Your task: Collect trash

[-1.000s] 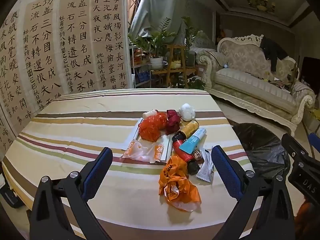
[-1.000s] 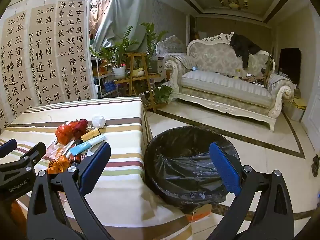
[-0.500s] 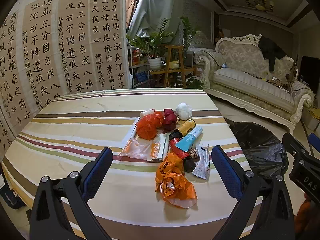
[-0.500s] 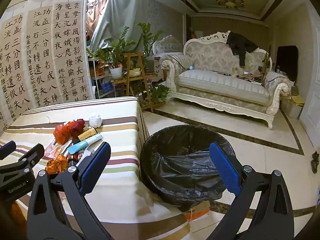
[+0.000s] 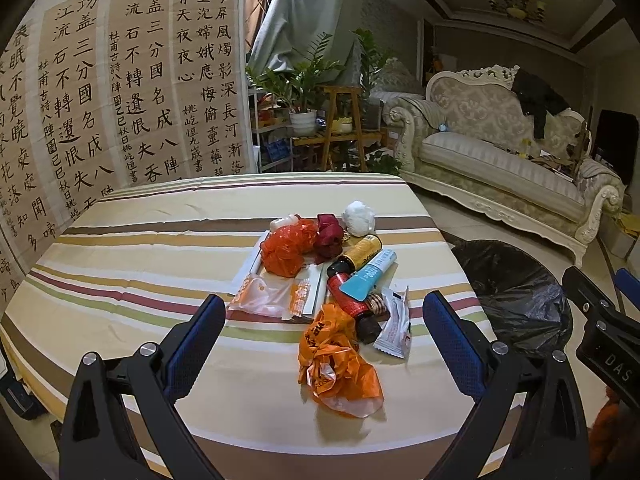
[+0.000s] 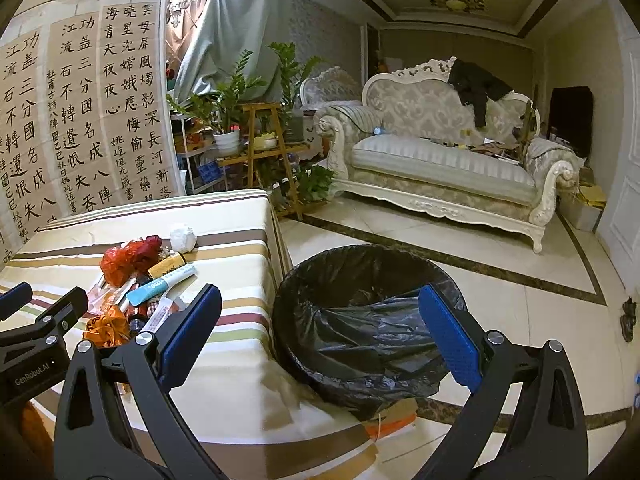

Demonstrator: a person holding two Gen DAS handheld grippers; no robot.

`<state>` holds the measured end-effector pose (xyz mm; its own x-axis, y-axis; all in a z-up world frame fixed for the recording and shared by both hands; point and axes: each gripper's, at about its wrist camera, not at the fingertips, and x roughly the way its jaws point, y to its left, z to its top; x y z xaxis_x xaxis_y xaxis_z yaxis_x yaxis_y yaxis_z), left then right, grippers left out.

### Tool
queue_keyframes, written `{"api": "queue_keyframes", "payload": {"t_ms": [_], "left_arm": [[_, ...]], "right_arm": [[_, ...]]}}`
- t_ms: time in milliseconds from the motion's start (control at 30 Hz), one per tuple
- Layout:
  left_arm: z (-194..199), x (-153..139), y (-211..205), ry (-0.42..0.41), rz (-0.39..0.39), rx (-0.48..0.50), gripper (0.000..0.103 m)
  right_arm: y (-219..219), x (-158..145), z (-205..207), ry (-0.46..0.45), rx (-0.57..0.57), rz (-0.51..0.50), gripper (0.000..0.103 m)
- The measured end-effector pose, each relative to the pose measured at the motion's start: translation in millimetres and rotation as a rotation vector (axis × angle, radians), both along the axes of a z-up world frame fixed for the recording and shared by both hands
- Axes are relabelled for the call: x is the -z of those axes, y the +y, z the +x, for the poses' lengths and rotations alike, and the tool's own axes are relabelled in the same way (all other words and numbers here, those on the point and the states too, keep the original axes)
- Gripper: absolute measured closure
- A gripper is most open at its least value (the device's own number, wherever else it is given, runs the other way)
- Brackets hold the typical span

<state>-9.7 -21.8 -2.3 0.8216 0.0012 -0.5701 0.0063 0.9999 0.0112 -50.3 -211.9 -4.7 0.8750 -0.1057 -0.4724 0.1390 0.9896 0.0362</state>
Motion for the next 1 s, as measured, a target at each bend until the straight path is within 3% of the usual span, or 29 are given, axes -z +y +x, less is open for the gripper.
{"api": "queue_keyframes", "payload": {"t_ms": [1000], "left_arm": [[5.2,5.8,-2.6,0.019,-0.003,0.006,0.007]], "right_arm": [[-3.4,4.3,1.6,0.015,0.0,0.002,0.007]]}}
